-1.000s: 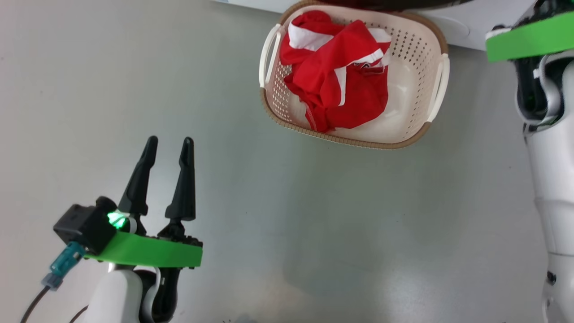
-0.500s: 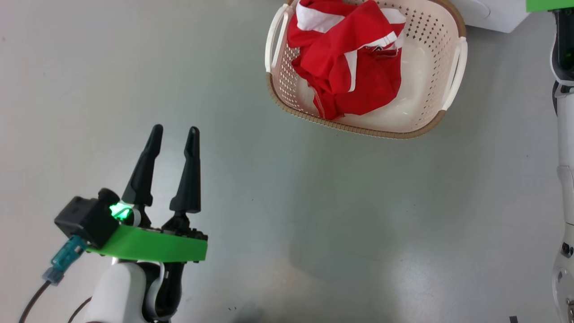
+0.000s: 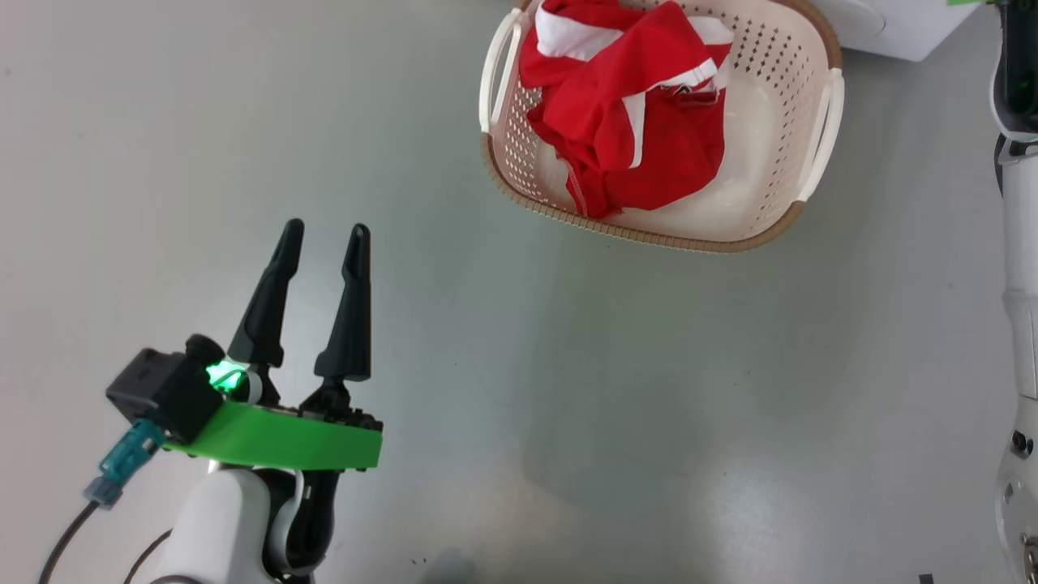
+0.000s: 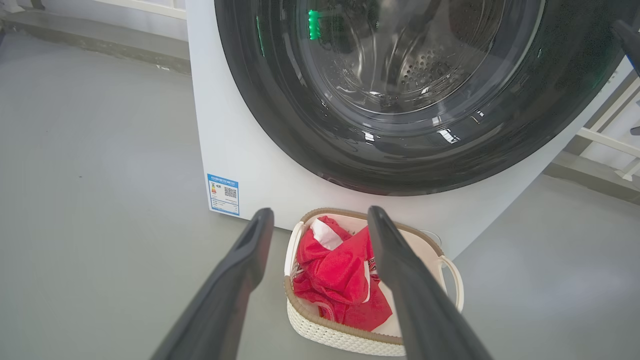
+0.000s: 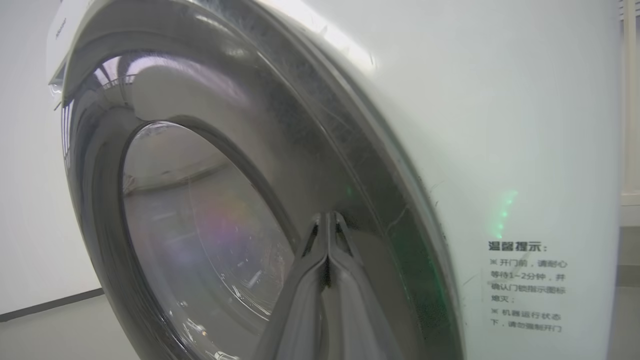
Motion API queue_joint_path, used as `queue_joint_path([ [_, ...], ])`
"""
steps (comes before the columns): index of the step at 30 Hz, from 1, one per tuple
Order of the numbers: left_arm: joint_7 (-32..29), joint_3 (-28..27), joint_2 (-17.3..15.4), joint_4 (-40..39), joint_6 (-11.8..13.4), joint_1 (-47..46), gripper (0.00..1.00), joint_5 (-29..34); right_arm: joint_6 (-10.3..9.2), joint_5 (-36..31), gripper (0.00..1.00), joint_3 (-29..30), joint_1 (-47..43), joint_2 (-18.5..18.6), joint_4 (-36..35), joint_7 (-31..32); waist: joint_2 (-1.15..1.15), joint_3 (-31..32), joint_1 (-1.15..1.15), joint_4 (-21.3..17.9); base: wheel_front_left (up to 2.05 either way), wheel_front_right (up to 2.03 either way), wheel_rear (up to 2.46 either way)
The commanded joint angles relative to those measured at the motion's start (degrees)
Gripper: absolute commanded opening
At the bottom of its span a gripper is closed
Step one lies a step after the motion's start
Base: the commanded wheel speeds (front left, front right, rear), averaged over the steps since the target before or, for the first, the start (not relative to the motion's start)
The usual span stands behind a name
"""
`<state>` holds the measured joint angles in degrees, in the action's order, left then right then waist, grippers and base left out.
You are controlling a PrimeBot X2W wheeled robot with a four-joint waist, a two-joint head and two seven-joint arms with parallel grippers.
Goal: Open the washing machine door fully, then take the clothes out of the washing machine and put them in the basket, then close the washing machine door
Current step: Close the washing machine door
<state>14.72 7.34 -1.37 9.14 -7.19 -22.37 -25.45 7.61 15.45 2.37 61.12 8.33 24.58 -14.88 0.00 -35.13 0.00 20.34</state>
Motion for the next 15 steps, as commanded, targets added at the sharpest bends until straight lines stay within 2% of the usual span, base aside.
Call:
queue_joint_path([
  [1,0.28,-2.01,-1.51,-1.14,-0.30,0.09,1.00,-0.05,-0.12,-0.54,0.00,-0.86,-0.25,-1.25,-1.54,-0.12,0.00,0.50,0.00,-0.16,0.00,0.00,0.00],
  [4,0.28,-2.40,-1.51,-0.72,-0.30,0.59,1.00,0.33,-0.12,-0.27,0.00,-2.75,-3.18,-1.13,-1.85,-0.12,0.00,2.09,0.00,-0.64,0.00,0.00,0.00],
  [6,0.28,-2.83,-1.51,-0.35,-0.30,1.12,1.00,0.72,-0.12,0.00,0.18,-4.32,-5.69,-0.99,-2.34,-0.12,0.00,3.38,0.00,-1.10,0.00,0.00,0.00],
  [9,0.28,-3.53,-1.51,0.21,-0.30,2.08,1.00,1.37,-0.12,0.68,0.49,-6.81,-10.09,-0.60,-3.27,-0.12,0.00,5.56,0.00,-1.84,0.00,0.00,0.00],
  [10,0.28,-3.73,-1.51,0.44,-0.30,2.40,1.00,1.66,-0.12,1.06,0.81,-7.38,-11.63,-0.52,-3.68,-0.12,0.00,6.32,0.00,-2.10,0.00,0.00,0.00],
  [11,0.28,-3.99,-1.51,0.64,-0.30,2.75,1.00,2.01,-0.12,1.40,1.00,-7.84,-13.15,-0.43,-4.14,-0.12,0.00,7.08,0.00,-2.39,0.00,0.00,0.00],
  [15,0.28,-5.17,-1.51,1.20,-0.30,4.30,1.00,3.46,-0.12,2.46,1.00,-9.38,-18.83,-0.30,-6.00,-0.12,0.00,9.93,0.00,-3.71,0.00,0.00,0.00],
])
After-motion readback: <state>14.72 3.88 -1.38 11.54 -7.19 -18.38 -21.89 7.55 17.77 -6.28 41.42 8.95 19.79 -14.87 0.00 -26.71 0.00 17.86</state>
